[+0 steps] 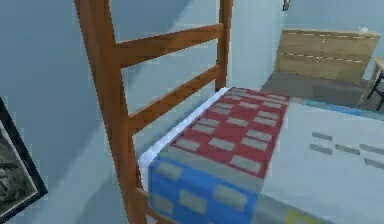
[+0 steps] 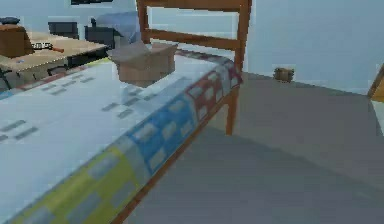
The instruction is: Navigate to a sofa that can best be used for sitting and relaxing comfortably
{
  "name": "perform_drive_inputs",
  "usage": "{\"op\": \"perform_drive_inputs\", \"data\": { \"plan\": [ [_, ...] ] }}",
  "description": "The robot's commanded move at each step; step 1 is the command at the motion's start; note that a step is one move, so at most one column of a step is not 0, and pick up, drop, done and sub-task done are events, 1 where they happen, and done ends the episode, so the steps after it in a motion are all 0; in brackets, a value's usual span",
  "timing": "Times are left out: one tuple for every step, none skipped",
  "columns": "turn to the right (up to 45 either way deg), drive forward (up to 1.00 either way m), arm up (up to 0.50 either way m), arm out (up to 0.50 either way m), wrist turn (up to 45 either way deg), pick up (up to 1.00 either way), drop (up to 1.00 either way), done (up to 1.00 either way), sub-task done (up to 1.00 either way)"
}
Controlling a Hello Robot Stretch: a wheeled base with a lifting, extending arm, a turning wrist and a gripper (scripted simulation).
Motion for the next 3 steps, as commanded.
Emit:
{"op": "perform_drive_inputs", "data": {
  "plan": [
    [45.0,0.00,0.00,0.00,0.0,0.00,0.00,0.00,0.00],
    [45.0,0.00,0.00,0.00,0.0,0.00,0.00,0.00,0.00],
    [45.0,0.00,0.00,0.00,0.0,0.00,0.00,0.00,0.00]
  ]
}}
